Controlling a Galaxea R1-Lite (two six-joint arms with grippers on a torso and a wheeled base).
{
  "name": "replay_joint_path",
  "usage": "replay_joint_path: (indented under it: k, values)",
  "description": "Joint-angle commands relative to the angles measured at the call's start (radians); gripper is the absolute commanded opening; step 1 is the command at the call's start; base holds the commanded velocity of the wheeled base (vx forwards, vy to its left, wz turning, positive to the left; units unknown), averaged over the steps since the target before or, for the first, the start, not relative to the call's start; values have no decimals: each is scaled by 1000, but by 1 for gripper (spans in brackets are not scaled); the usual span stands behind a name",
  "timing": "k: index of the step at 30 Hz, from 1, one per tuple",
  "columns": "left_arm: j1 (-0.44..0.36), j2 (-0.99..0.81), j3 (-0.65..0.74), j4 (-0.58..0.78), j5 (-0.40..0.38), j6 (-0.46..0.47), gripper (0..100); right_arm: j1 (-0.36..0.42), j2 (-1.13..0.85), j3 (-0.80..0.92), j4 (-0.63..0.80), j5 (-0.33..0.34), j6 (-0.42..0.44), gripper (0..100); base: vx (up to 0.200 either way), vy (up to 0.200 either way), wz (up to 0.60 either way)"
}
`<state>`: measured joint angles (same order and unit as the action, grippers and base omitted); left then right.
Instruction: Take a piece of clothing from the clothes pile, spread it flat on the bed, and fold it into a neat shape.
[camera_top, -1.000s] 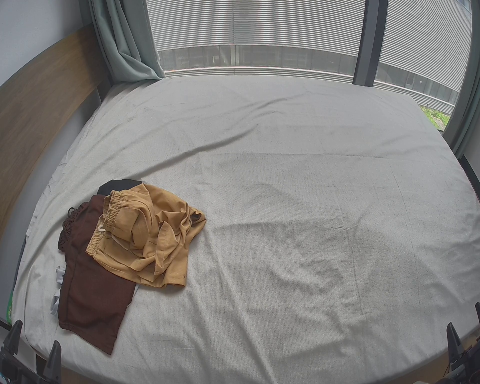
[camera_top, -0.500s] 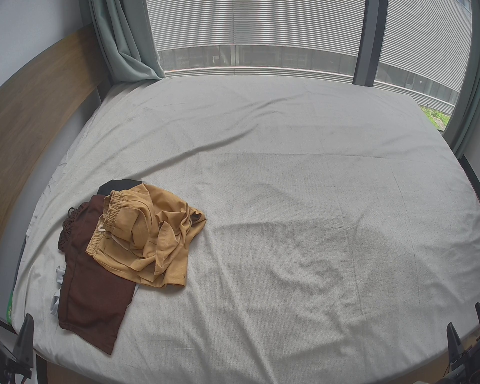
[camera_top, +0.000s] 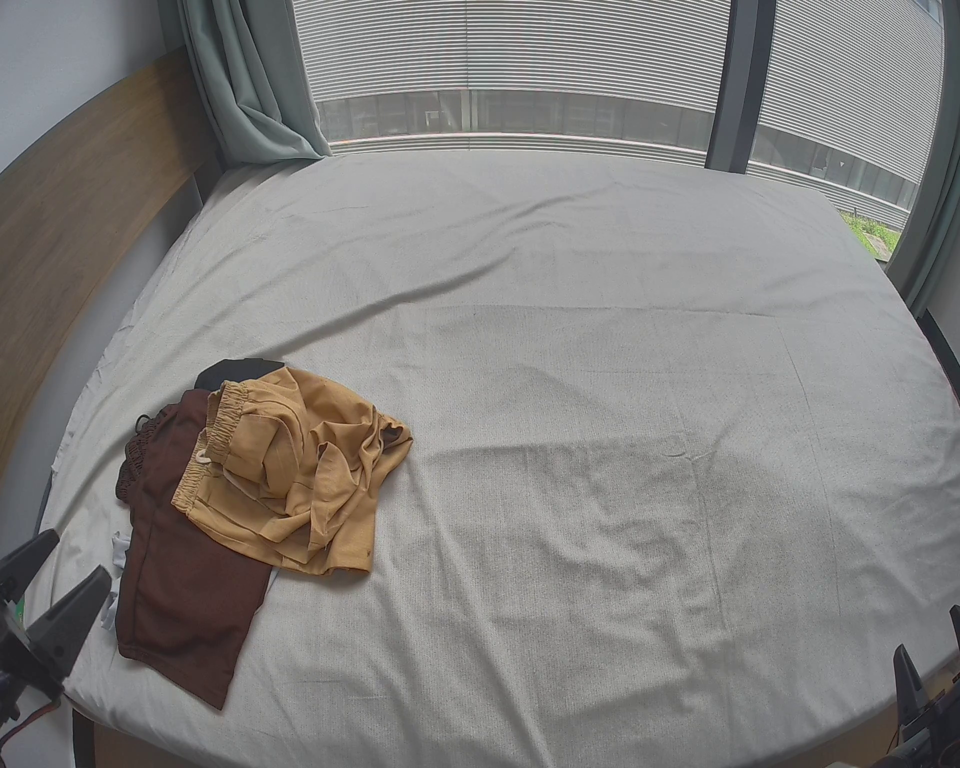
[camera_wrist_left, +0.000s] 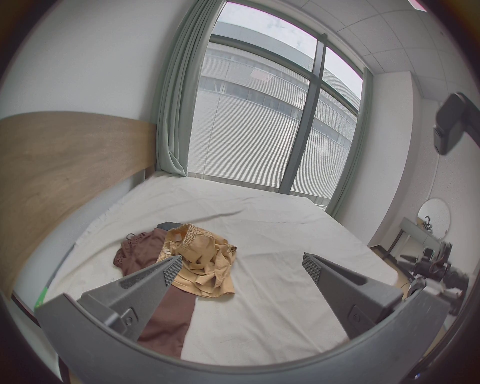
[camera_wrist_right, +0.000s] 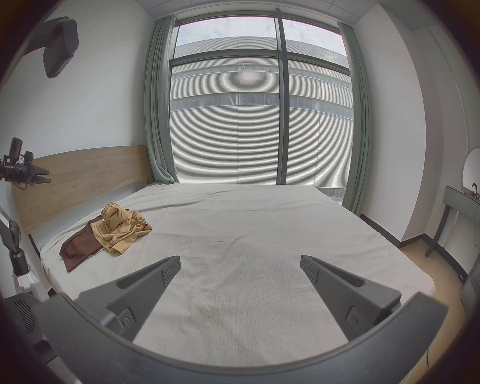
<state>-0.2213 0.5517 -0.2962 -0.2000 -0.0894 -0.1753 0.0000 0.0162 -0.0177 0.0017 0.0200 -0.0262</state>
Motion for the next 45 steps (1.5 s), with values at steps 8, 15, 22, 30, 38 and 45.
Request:
replay_joint_path:
  k: [8, 15, 22, 30, 38, 45]
  values:
    - [43, 493, -51, -279, -52, -52, 100, 0, -16, 18, 0, 0, 0, 100, 0, 0, 0]
    - [131, 645, -77, -394, -167, -44, 100, 0, -16, 18, 0, 1, 0, 100, 0, 0, 0]
    - [201, 749, -143, -401, -263, -43, 100, 0, -16, 18, 0, 0, 0, 100, 0, 0, 0]
    - [223, 872, -196, -406, -288, 0, 100, 0, -16, 18, 0, 0, 0, 100, 0, 0, 0]
    - [261, 1028, -279, -486, -311, 19, 100, 0, -16, 18, 0, 0, 0, 100, 0, 0, 0]
    - [270, 1146, -353, -493, -323, 46, 100, 0, -16, 18, 0, 0, 3, 100, 0, 0, 0]
